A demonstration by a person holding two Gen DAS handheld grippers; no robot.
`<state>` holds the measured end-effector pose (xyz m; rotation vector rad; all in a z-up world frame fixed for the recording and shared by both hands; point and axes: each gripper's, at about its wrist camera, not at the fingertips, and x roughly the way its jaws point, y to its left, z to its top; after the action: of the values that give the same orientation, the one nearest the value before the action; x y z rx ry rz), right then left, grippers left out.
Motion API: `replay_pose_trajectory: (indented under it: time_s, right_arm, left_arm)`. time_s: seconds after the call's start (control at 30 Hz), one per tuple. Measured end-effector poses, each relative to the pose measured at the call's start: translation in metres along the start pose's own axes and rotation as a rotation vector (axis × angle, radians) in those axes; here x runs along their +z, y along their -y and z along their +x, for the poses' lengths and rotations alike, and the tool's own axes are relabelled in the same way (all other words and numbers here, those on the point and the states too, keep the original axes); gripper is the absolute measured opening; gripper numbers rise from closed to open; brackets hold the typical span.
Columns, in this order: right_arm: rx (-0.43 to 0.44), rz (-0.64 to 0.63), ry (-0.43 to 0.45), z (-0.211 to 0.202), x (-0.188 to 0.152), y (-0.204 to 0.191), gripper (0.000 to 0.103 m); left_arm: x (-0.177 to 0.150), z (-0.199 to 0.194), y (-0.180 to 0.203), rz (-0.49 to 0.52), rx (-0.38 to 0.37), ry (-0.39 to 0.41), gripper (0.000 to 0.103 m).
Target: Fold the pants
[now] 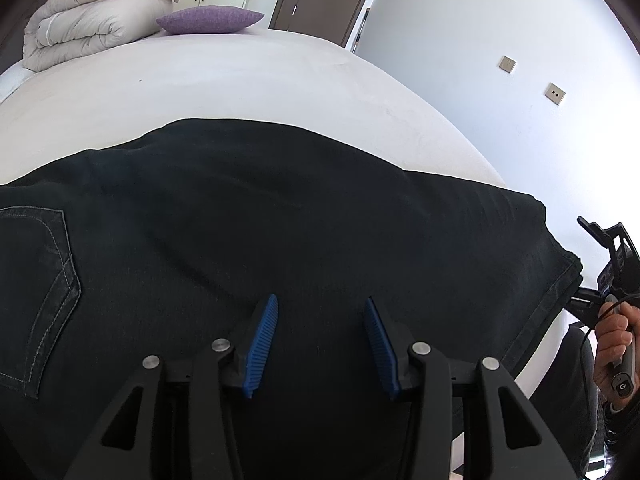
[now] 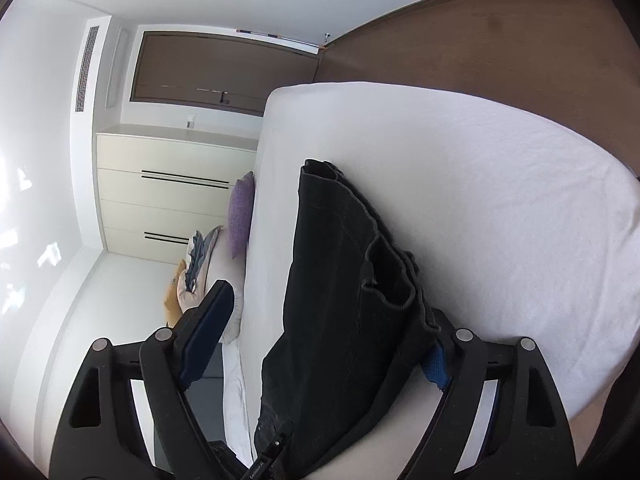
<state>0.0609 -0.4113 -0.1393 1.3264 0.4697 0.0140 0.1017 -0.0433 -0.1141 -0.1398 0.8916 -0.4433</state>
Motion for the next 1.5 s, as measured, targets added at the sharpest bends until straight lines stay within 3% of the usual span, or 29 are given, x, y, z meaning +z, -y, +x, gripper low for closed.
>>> replay_pose_trajectory:
  time_s: [0.03, 0.1, 0.2, 0.27, 0.4, 0.5, 0.6, 0.67, 0.77, 0.83, 1.03, 1.3, 1.4, 1.47, 1.5]
  right_arm:
    - [-0.012, -0.004, -0.01, 0.006, 0.002, -0.002, 0.055]
    - [-0.044, 0.004, -0.022, 0.017, 0.003, 0.0, 0.026]
    - [-0.091, 0.025, 0.003, 0.014, 0.001, 0.011, 0.009]
    - [-0.128, -0.014, 0.016, 0.012, -0.001, 0.006, 0.009]
    - [-0.201, -0.215, 0.018, 0.017, -0.013, -0.032, 0.008]
    - [-0.243, -0.468, -0.031, 0.027, -0.044, -0.082, 0.008]
    - [-0.3, -0.816, -0.13, 0.054, -0.107, -0.132, 0.008]
    - [-0.343, -1.045, -0.202, 0.073, -0.159, -0.147, 0.008]
    - [-0.426, -1.268, -0.328, 0.096, -0.219, -0.137, 0.008]
    - [-0.455, -1.268, -0.363, 0.105, -0.231, -0.122, 0.008]
    - [-0.444, -1.284, -0.314, 0.093, -0.237, -0.121, 0.008]
    - [-0.432, -1.402, -0.266, 0.076, -0.275, -0.133, 0.008]
    - [-0.417, -1.441, -0.262, 0.069, -0.29, -0.138, 0.008]
    - [-0.415, -1.467, -0.262, 0.065, -0.301, -0.139, 0.009]
    - [-0.413, -1.479, -0.266, 0.064, -0.306, -0.139, 0.009]
  left_arm:
    - [0.0, 0.0, 0.001, 0.001, 0.0, 0.002, 0.048]
    - [0.0, 0.0, 0.0, -0.004, -0.006, 0.005, 0.048]
    - [0.0, -0.001, -0.002, -0.014, -0.018, 0.005, 0.048]
    - [0.0, -0.001, -0.004, -0.023, -0.026, 0.008, 0.048]
    - [-0.001, -0.003, -0.008, -0.052, -0.048, 0.016, 0.048]
    - [0.001, -0.006, -0.016, -0.104, -0.088, 0.02, 0.049]
    - [0.002, -0.009, -0.023, -0.166, -0.129, 0.026, 0.051]
    - [0.003, -0.013, -0.028, -0.209, -0.164, 0.04, 0.07]
    - [0.006, -0.018, -0.03, -0.259, -0.206, 0.063, 0.088]
    - [0.011, -0.017, -0.03, -0.301, -0.256, 0.064, 0.09]
    - [0.034, 0.005, -0.007, -0.33, -0.365, 0.005, 0.092]
    - [0.056, 0.033, 0.008, -0.351, -0.387, -0.08, 0.093]
    - [0.055, 0.036, -0.002, -0.389, -0.41, -0.1, 0.074]
    - [0.056, 0.036, -0.009, -0.398, -0.403, -0.114, 0.036]
    - [0.056, 0.035, -0.015, -0.401, -0.403, -0.115, 0.031]
